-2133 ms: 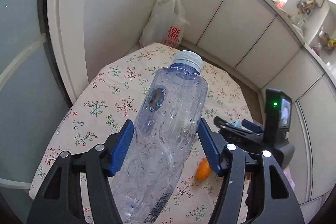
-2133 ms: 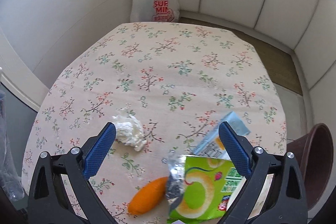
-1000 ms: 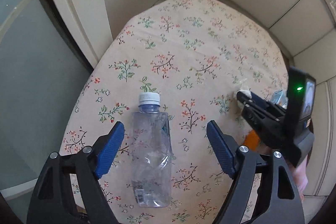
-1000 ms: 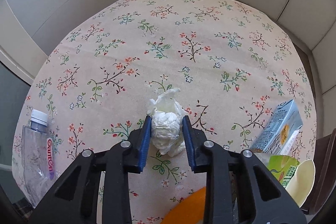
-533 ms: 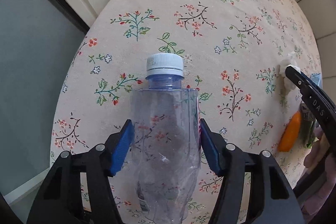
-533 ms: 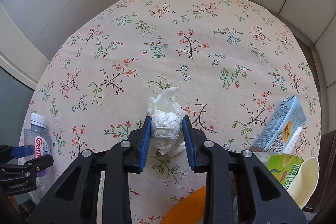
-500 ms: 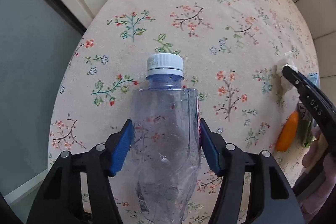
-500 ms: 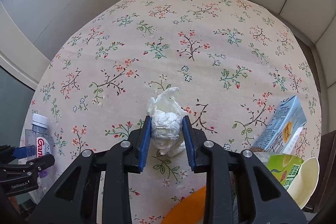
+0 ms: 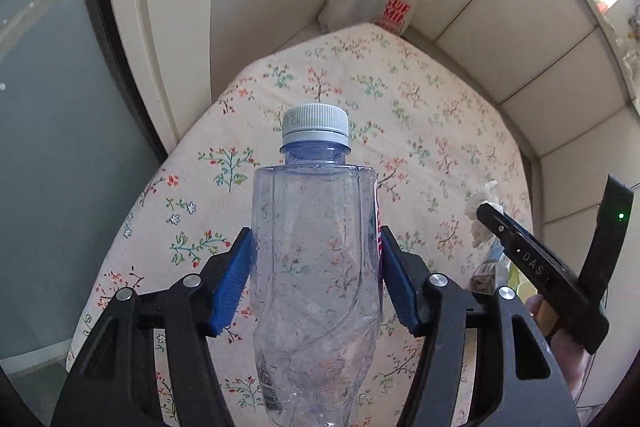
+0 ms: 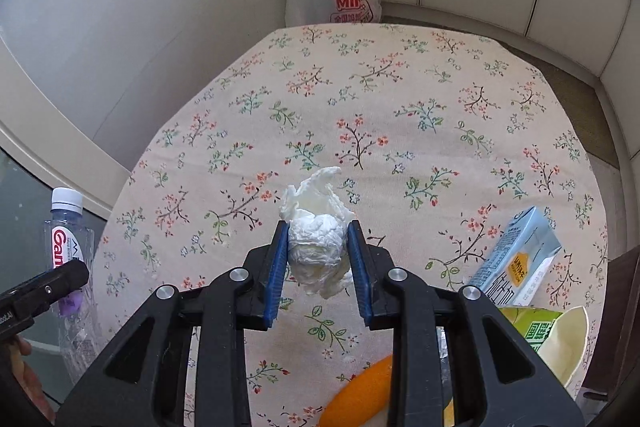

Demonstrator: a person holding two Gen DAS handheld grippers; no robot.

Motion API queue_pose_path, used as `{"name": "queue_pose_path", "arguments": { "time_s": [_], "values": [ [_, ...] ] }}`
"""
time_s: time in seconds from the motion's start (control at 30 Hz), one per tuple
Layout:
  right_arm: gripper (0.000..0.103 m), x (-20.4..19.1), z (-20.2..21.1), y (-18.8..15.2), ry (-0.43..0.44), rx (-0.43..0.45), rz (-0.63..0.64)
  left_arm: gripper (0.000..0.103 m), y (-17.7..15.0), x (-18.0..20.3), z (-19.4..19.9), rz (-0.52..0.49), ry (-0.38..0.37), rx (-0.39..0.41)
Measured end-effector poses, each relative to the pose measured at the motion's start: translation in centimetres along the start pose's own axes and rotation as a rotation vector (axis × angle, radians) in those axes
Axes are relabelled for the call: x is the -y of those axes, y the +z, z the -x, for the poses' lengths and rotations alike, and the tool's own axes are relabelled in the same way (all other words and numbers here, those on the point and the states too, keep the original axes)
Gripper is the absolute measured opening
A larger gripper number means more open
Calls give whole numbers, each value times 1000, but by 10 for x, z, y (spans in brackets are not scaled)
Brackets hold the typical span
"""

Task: Collect trash
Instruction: 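Carry the tissue with the right gripper to the brown bin and release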

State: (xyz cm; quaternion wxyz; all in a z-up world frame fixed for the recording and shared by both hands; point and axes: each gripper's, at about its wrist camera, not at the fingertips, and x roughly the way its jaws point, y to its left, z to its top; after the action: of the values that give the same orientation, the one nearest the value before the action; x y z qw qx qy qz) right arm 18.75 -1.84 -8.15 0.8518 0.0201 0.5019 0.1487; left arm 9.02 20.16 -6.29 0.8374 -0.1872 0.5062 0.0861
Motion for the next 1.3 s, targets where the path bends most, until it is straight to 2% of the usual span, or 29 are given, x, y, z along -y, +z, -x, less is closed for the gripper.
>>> {"name": "queue_pose_path", "arguments": {
  "time_s": [0.23,0.27,0.3,0.4,0.57,0.67,0.9,1.13,1.3],
  "values": [
    [28,13,52,14,43,119,-51,61,9,17,28,43,-59,141],
    [28,15,60,15,45,135,-54,61,9,17,32,45,-68,155],
    [28,18,69,16,46,153,-56,61,9,19,36,73,-119,148],
    [29,26,92,16,46,195,-64,61,9,28,43,76,-143,188],
    [29,44,131,10,18,269,-72,61,6,40,57,89,-189,255],
    [29,59,153,0,-27,312,-80,61,1,50,64,99,-245,280],
    [29,98,191,-24,-116,381,-118,61,-15,89,77,27,-323,355],
    [29,152,229,-47,-218,443,-175,61,-40,150,80,-86,-384,372],
    [29,205,250,-63,-275,474,-275,61,-63,191,73,-132,-451,336]
  ]
}}
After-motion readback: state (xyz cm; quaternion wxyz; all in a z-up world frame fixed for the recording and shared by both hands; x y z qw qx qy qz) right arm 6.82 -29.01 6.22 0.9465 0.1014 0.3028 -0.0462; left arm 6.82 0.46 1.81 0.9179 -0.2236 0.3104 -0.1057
